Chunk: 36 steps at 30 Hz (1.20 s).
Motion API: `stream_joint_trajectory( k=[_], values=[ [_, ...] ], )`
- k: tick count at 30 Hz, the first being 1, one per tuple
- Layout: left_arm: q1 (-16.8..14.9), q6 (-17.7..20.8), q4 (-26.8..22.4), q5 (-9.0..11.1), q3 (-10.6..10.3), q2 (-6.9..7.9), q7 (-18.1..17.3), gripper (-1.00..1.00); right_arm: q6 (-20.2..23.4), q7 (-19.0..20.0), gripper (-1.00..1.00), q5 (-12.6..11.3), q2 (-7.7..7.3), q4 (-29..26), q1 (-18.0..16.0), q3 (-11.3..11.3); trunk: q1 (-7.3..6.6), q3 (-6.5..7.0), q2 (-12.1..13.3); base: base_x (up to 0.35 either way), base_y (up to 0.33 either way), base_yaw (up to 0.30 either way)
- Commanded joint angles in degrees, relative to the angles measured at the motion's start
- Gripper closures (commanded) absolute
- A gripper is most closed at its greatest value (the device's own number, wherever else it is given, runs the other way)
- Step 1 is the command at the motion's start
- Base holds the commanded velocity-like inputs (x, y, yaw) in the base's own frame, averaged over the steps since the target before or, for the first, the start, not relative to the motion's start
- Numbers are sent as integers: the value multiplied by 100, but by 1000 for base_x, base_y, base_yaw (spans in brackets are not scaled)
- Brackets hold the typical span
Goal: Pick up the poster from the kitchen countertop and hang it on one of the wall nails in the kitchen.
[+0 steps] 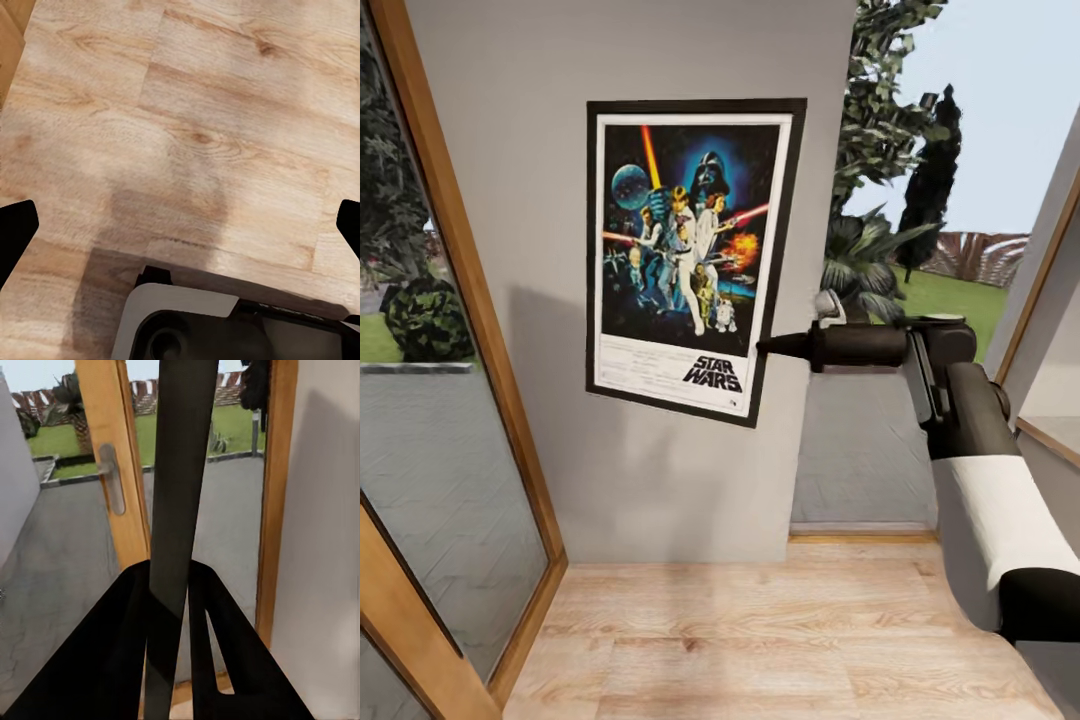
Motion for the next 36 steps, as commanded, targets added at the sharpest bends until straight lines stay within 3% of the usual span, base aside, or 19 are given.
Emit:
stream_joint_trajectory(
  k=[1, 12, 36],
  values=[
    [1, -4, -3, 3, 25, -2, -38, -100, 59, 39, 100, -22, 3, 45, -58, 64, 3, -3, -5, 0, 0, 0],
    [1, -4, -4, 3, 22, -2, -43, -100, -453, 46, 100, -27, 39, 875, -104, 433, 3, -3, -5, 0, 0, 0],
    [1, -4, -3, 3, 20, -2, -44, -100, -750, 55, 100, -34, -4, 596, -323, 499, 3, -3, -5, 0, 0, 0]
  ],
)
